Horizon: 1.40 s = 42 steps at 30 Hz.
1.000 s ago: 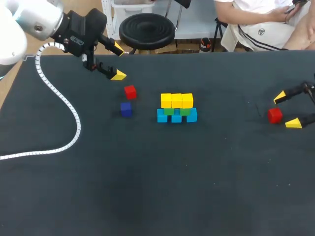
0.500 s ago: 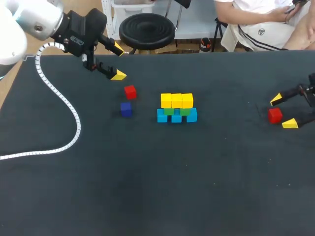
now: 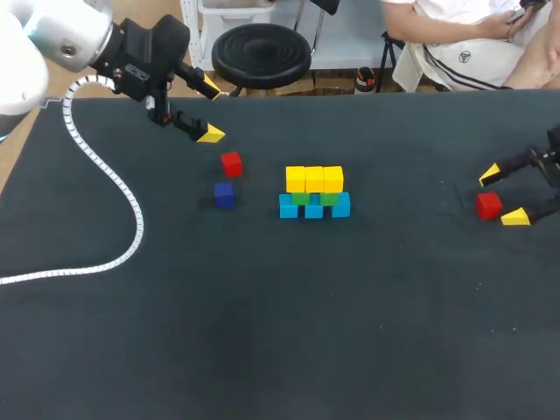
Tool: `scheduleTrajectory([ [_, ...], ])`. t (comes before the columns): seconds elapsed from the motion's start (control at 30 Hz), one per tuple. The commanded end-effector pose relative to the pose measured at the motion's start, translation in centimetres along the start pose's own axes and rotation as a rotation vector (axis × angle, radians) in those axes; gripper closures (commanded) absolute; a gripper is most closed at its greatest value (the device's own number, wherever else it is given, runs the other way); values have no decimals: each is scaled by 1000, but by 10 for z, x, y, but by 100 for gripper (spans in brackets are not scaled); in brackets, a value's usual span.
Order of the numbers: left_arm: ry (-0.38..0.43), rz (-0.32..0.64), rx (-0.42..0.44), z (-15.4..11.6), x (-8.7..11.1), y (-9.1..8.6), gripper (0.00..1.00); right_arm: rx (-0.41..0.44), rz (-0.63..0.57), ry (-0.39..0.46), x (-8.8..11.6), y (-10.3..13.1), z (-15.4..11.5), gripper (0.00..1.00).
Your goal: Place the blue cubes, place green cubes on the blue cubes, place the yellow cubes on the green cubes, then place the red cubes on the yellow cubes, and place purple cube on the red cubes.
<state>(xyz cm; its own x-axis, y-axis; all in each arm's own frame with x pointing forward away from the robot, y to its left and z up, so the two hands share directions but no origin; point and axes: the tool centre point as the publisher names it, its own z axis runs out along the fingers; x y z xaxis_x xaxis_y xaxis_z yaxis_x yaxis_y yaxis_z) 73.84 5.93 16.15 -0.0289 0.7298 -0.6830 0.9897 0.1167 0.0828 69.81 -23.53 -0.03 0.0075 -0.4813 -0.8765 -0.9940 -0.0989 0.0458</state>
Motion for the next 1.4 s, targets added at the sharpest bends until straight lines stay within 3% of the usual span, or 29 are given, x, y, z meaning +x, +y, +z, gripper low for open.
scheduleTrajectory([
  [0.03,-1,1,-1,0,1,0,0,-7,-2,24,-7,-2,2,0],
  [0.27,-1,1,-1,0,1,0,0,-19,-1,39,-10,-6,4,0],
  [0.37,-1,1,-1,0,1,0,0,-24,6,43,-8,-6,5,6],
  [0.63,-1,1,-1,0,1,0,0,-22,19,44,-6,-4,4,5],
  [0.73,-1,1,-1,0,1,0,0,-23,20,46,-6,-3,4,13],
  [0.83,-1,1,-1,0,1,0,0,-22,22,45,-5,-2,4,36],
  [0.93,-1,1,-1,0,1,0,0,-24,27,45,-4,0,4,51],
  [1.03,-1,1,-1,0,1,0,0,-24,33,44,-3,3,4,50],
  [1.07,-1,1,-1,0,1,0,0,-24,37,43,-2,4,5,45],
  [1.13,-1,1,-1,0,1,0,0,-26,44,44,-1,6,5,9],
  [1.17,-1,1,-1,0,1,0,0,-26,46,44,0,7,6,0],
  [1.33,-1,1,-1,0,1,0,0,-25,48,41,0,10,6,0],
  [1.37,-1,1,-1,0,1,0,0,-23,47,40,0,10,6,6],
  [1.4,-1,1,-1,0,1,0,0,-22,46,40,0,10,6,21],
])
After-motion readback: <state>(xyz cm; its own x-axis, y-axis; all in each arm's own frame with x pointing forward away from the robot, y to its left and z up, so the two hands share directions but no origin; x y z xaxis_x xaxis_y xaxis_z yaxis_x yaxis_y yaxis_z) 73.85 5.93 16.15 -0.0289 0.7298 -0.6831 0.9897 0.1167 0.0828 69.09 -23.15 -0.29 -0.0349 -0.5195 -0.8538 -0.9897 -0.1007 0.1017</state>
